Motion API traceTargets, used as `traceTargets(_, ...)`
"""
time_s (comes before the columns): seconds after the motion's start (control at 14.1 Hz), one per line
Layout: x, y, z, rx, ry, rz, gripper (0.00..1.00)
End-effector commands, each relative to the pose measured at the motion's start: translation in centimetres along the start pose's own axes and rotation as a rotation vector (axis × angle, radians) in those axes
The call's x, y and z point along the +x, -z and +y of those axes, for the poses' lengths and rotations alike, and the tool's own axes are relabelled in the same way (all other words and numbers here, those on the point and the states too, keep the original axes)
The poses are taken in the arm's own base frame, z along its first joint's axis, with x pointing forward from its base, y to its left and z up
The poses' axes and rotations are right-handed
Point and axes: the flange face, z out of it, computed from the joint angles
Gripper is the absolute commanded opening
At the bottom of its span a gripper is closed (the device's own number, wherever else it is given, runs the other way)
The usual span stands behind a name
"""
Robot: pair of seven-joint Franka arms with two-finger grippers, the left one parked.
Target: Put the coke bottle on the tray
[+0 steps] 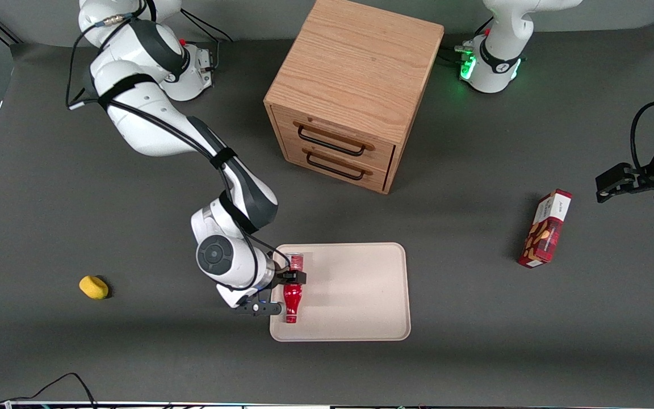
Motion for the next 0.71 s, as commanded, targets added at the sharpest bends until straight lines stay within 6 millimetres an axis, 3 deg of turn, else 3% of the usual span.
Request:
traceTargets(0.0,-1.5,8.8,2.8,-0.043,-0.068,0.016,1.00)
traceTargets(0.21,-3.9,16.1,8.3,-0.080,-0.101,0.076,1.00)
traceTargets(0.42,-8.1,22.6,13.9,-0.122,-0.121,0.149,1.00)
traceTargets(0.64,-11.4,29.2,18.1,-0.179,-0.029,0.104,1.00)
